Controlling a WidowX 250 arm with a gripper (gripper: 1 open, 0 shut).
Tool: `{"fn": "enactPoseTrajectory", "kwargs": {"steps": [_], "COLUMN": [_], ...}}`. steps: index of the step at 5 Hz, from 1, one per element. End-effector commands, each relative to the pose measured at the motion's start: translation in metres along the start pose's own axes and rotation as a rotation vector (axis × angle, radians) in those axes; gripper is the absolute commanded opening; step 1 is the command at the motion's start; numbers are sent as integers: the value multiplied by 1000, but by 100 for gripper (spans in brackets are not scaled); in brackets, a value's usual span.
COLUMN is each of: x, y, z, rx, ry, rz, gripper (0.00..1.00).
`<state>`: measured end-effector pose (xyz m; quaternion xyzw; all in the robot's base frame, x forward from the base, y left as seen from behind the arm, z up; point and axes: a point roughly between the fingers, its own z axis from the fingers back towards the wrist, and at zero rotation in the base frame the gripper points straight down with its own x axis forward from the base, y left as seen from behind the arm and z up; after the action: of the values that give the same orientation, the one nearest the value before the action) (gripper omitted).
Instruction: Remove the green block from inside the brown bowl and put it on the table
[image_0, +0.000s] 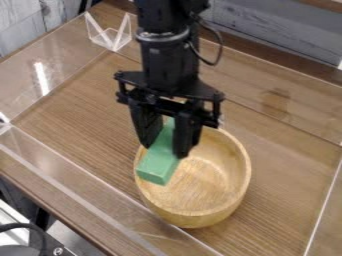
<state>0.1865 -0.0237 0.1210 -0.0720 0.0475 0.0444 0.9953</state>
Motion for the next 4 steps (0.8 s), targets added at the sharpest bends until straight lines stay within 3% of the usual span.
{"fn": "enactPoseTrajectory", "kwargs": {"steps": [1, 4], "x": [7, 11], "y": [11, 40], "z": [17, 10], "rx": [5, 32], "ry": [-75, -115], "rz": [-11, -18], "gripper": [0, 0]}}
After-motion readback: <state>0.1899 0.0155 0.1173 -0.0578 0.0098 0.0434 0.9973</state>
